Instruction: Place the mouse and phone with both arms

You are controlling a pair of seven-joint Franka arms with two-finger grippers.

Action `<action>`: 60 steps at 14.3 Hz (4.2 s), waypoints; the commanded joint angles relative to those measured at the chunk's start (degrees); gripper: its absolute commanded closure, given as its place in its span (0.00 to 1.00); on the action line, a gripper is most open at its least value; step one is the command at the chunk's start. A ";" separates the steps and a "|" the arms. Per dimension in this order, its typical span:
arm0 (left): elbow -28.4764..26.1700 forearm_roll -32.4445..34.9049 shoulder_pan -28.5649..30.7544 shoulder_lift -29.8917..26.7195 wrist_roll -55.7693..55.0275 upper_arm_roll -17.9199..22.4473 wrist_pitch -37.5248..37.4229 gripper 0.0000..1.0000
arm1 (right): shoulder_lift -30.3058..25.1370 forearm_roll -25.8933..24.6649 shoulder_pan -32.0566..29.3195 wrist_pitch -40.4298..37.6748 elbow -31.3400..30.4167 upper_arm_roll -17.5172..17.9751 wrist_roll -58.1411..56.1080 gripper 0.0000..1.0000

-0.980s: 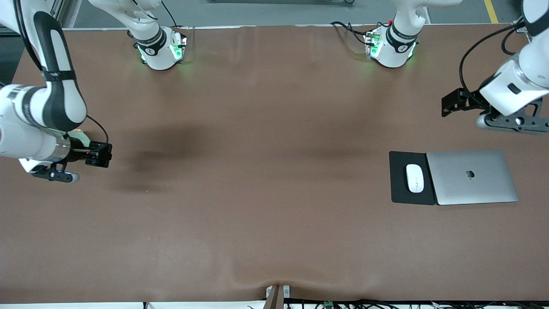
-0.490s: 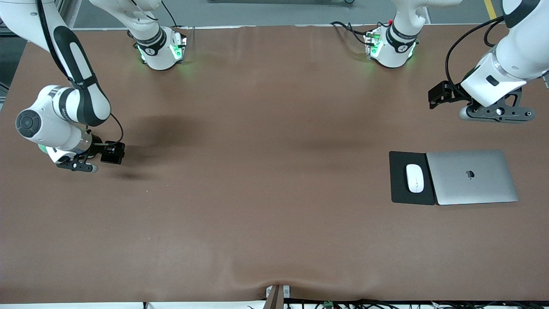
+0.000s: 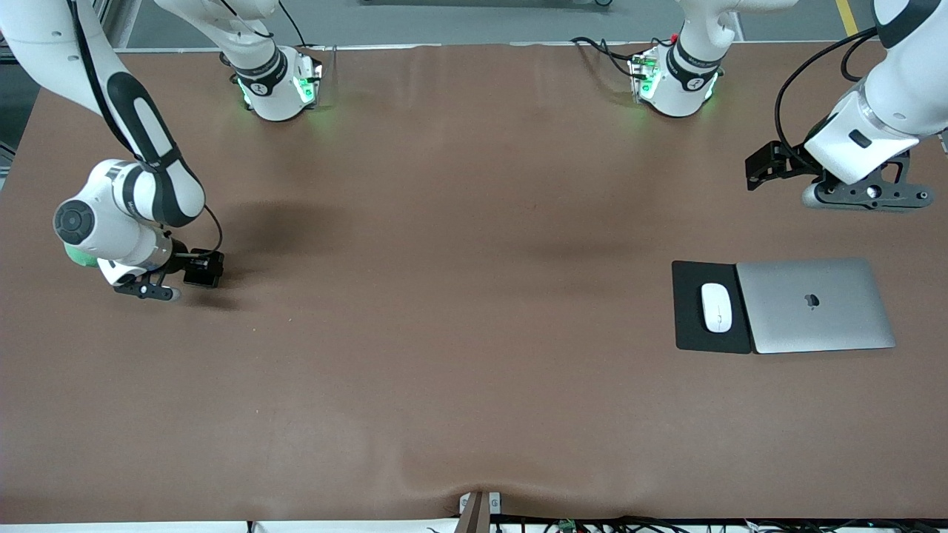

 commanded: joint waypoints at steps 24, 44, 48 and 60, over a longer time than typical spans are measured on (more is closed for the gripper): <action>6.94 0.77 1.86 3.71 -0.42 -3.37 0.10 0.00 | -17.37 -1.68 3.65 -51.38 38.91 1.17 -3.22 0.00; 8.61 0.95 1.51 4.86 -0.51 -3.55 0.18 0.00 | -25.04 -2.03 4.45 -50.34 34.78 1.87 -2.51 0.00; 8.61 1.04 1.94 4.95 -0.33 -3.55 0.18 0.00 | -24.78 -2.03 4.36 -50.43 34.78 1.78 -2.42 0.00; 8.61 0.95 1.86 5.39 -0.42 -3.55 0.18 0.00 | -24.69 -1.85 3.83 -50.61 34.70 1.52 -3.04 0.00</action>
